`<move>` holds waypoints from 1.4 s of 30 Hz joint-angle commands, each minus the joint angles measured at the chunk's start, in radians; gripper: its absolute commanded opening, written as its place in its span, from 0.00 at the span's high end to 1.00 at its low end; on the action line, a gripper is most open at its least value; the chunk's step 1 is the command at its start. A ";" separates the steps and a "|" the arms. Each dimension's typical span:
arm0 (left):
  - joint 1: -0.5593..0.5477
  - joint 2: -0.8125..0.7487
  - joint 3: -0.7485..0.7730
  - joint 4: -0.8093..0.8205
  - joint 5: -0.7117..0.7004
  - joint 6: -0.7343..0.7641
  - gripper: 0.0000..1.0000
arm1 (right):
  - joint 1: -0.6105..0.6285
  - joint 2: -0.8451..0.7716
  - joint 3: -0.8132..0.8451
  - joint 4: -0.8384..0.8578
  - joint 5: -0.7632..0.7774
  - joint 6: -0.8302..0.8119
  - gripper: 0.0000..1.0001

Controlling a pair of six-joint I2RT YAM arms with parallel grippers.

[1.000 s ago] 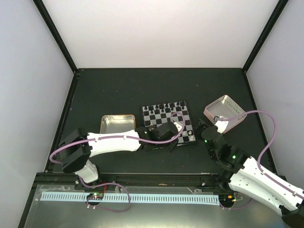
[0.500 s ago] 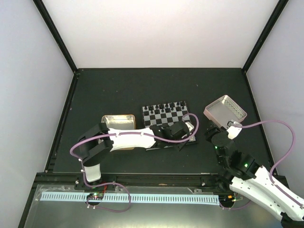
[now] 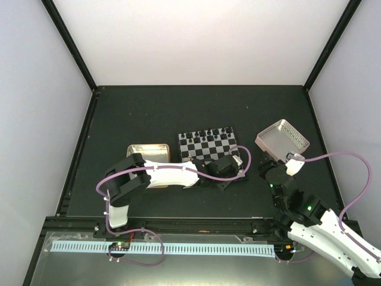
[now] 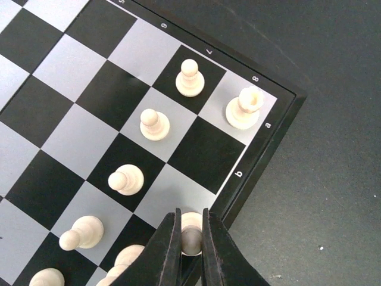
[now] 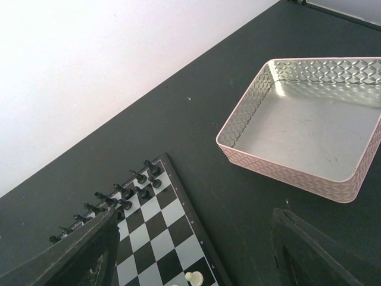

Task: Set up the chess pieces on the board
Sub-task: Place the chess piece on the chessboard, then pick up the chess piece from the chessboard.

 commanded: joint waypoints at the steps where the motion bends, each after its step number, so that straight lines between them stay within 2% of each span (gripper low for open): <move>1: -0.004 0.022 0.048 0.019 -0.048 0.021 0.94 | -0.002 0.003 -0.003 -0.004 0.046 0.023 0.29; 15: -0.004 0.053 0.069 -0.009 -0.094 0.005 0.90 | -0.001 0.000 -0.002 0.000 0.044 0.022 0.29; 23: -0.004 0.052 0.073 -0.018 -0.099 0.003 0.78 | -0.002 0.000 -0.003 -0.002 0.033 0.021 0.29; 30: -0.001 -0.033 0.076 -0.035 -0.063 -0.009 0.70 | -0.002 -0.005 0.001 0.002 0.025 0.024 0.29; 42: 0.021 -0.238 0.029 -0.034 -0.043 -0.050 0.67 | -0.002 0.012 0.004 0.035 -0.009 -0.006 0.29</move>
